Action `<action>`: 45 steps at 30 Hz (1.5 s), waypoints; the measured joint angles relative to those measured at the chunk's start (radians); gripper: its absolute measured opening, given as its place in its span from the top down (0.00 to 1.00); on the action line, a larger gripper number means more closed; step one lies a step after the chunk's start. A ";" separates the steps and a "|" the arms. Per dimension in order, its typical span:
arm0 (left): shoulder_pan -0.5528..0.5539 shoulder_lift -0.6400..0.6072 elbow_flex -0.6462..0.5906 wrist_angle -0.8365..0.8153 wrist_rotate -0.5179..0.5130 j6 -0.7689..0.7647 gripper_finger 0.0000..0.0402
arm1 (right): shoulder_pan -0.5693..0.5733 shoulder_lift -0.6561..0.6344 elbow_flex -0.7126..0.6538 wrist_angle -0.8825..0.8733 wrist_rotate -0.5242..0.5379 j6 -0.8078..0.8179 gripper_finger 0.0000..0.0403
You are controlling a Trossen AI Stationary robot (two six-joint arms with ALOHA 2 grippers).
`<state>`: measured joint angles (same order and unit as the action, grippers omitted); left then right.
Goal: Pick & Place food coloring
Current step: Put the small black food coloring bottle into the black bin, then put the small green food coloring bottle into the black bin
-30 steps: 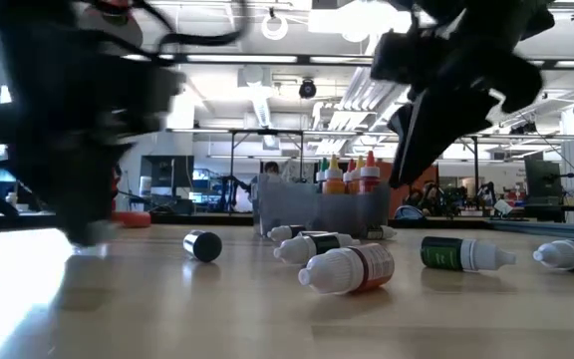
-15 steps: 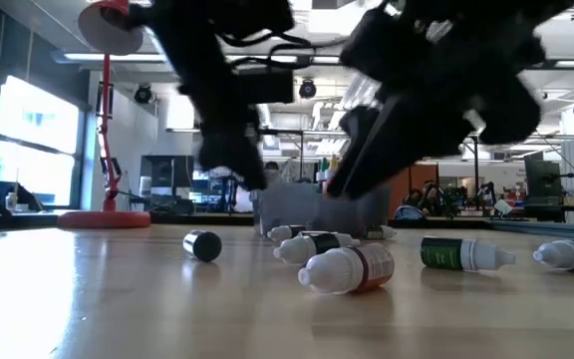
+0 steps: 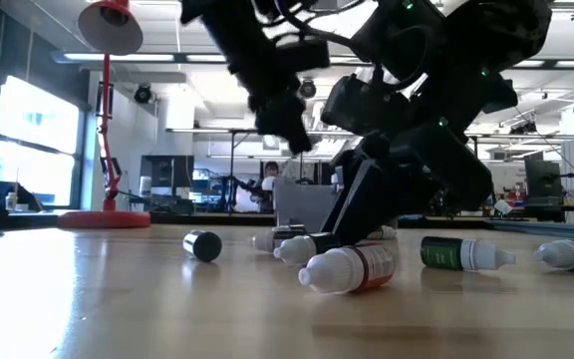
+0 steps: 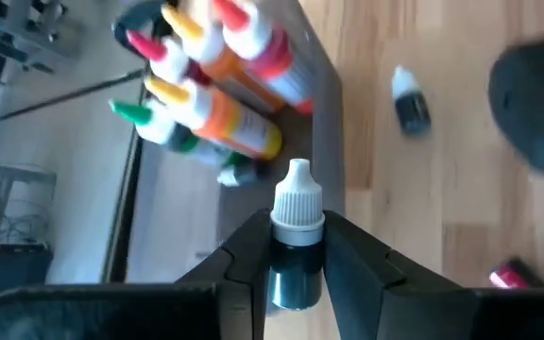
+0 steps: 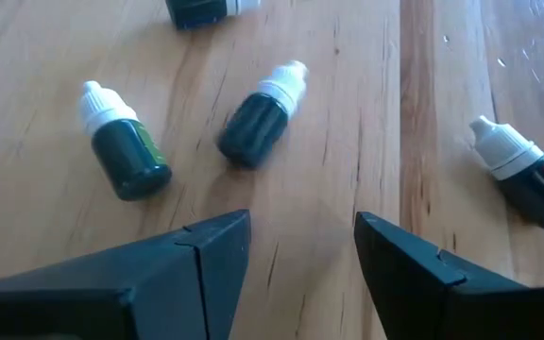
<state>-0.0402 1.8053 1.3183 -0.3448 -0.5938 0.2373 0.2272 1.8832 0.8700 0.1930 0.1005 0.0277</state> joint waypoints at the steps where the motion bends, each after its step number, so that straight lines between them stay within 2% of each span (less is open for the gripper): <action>1: 0.001 0.000 0.014 -0.002 -0.001 0.006 0.81 | 0.000 0.000 0.000 0.001 0.000 0.000 0.53; 3: 0.021 0.000 0.043 0.008 -0.003 0.032 0.81 | -0.001 -0.002 0.000 0.004 -0.001 -0.001 0.53; 5: 0.052 -0.003 0.052 0.018 0.039 0.043 0.81 | -0.001 -0.002 0.000 0.010 -0.001 -0.002 0.53; 8: 0.119 -0.002 0.035 0.029 0.148 -0.009 0.80 | 0.009 -0.003 0.000 0.008 0.005 0.005 0.53; 13: 0.221 -0.002 0.021 0.042 0.201 -0.093 0.80 | 0.027 -0.025 -0.001 -0.037 0.061 0.015 0.53; 17: 0.266 -0.002 0.020 0.060 0.312 -0.108 0.74 | 0.030 -0.079 -0.003 -0.123 0.097 0.028 0.53; 20: 0.278 0.018 0.020 0.064 0.339 -0.110 0.66 | 0.030 -0.137 -0.003 -0.210 0.100 0.097 0.53; 22: 0.279 0.033 0.020 0.055 0.340 -0.109 0.61 | 0.031 -0.180 -0.002 -0.263 0.081 0.157 0.53; 26: 0.266 0.064 0.019 0.058 0.320 -0.106 0.52 | 0.047 -0.247 -0.002 -0.355 -0.033 0.326 0.53; 30: 0.237 0.068 0.023 0.071 0.160 -0.099 0.49 | 0.121 -0.244 -0.002 -0.407 -0.030 0.420 0.53; 32: 0.222 0.067 0.036 0.066 0.075 -0.100 0.49 | 0.157 -0.229 -0.002 -0.425 -0.030 0.544 0.53; 35: 0.208 0.055 0.068 0.067 0.038 -0.100 0.49 | 0.186 -0.224 0.006 -0.425 -0.029 0.739 0.53; 39: 0.195 0.056 0.108 0.046 0.050 -0.103 0.49 | 0.208 -0.202 0.044 -0.480 0.042 0.751 0.53; 45: 0.182 0.056 0.143 0.041 0.038 -0.084 0.49 | 0.219 -0.119 0.152 -0.571 0.049 0.750 0.53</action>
<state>0.1421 1.8613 1.4612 -0.3034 -0.5553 0.1536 0.4464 1.7645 1.0218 -0.3779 0.1491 0.7779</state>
